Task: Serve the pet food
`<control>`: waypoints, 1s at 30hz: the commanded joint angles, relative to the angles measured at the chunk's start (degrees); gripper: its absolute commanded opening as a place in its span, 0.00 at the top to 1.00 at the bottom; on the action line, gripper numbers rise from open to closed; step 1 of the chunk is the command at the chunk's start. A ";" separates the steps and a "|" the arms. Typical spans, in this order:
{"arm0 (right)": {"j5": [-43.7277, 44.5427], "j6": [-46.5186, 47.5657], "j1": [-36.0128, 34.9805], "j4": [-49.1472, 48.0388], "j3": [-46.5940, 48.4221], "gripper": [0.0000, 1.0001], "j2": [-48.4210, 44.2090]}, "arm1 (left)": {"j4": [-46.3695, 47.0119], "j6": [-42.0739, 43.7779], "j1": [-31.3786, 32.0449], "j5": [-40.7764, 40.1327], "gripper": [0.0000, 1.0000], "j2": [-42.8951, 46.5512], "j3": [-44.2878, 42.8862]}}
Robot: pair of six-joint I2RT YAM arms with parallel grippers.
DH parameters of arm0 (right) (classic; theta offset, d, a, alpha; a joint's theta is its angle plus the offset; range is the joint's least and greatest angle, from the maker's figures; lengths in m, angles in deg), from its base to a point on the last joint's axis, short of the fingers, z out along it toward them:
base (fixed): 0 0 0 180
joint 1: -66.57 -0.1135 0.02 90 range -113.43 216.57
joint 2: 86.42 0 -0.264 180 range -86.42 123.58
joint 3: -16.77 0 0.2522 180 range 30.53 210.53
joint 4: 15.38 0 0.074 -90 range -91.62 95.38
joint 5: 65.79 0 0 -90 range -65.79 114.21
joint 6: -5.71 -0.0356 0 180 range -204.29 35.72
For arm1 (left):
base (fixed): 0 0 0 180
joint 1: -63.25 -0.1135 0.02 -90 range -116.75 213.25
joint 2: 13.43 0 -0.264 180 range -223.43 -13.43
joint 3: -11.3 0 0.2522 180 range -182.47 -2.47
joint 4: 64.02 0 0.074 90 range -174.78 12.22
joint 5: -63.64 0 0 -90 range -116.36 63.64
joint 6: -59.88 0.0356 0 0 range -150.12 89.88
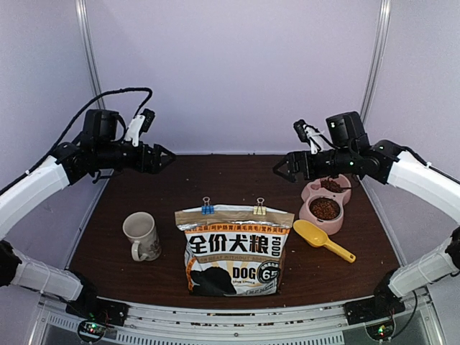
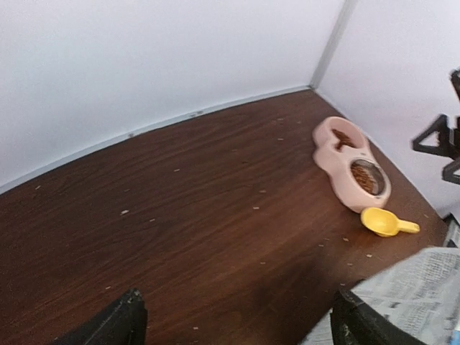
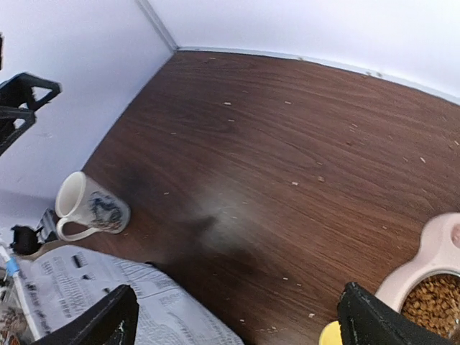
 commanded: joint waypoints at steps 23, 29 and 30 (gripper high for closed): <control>19.28 0.54 36.97 -50.59 -54.85 0.02 -30.53 | 44.84 1.22 -41.60 -19.89 0.02 23.33 54.83; 22.42 6.79 37.08 -66.33 -61.23 0.02 -26.64 | 57.94 4.44 -41.22 -16.64 0.02 12.07 54.83; 22.82 7.46 37.06 -69.40 -62.09 0.02 -24.96 | 59.92 5.09 -41.03 -16.34 0.02 10.29 54.33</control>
